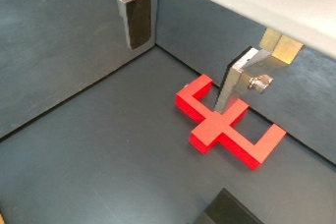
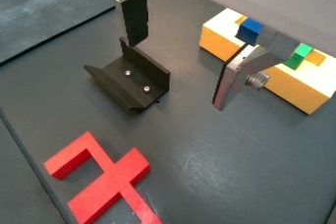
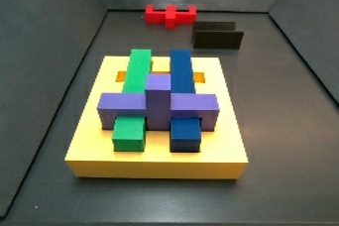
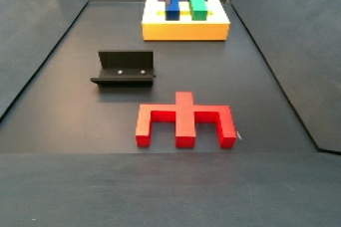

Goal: Pick up the red object. Move up. Place the red object on the fixture. Regrasp the red object. Move to above the board. Insert the red object.
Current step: Pick up the red object.

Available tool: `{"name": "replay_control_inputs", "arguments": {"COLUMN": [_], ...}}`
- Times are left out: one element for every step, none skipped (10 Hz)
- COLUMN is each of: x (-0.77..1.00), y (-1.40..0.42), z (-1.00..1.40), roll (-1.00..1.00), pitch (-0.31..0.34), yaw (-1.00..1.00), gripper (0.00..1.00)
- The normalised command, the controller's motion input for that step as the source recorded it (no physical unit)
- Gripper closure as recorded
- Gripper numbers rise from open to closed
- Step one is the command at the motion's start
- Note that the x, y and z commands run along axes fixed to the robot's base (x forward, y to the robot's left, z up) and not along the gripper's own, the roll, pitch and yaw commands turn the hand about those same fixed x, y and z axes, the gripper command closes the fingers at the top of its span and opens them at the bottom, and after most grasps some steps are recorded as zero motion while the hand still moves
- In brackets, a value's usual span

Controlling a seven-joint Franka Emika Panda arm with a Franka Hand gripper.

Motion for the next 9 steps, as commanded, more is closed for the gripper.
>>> {"name": "replay_control_inputs", "arguments": {"x": [0.01, 0.36, 0.31, 0.35, 0.74, 0.72, 0.41, 0.09, 0.05], "y": [0.00, 0.00, 0.01, 0.01, 0.23, 0.39, 0.60, 0.56, 0.42], "z": [-0.02, -0.63, -1.00, -1.00, -1.00, -1.00, -1.00, -0.91, -0.83], "roll": [0.00, 0.00, 0.00, 0.00, 0.00, 0.00, -0.03, -0.10, -0.14], "pitch": [0.004, 0.026, -0.019, -0.016, 0.060, 0.106, 0.051, -0.007, -0.050], "yaw": [0.00, 0.00, -0.04, -0.07, -0.17, -0.23, -0.14, -0.16, -0.10], "gripper": [0.00, 0.00, 0.00, 0.00, 0.00, 0.00, 0.00, 0.00, 0.00]}}
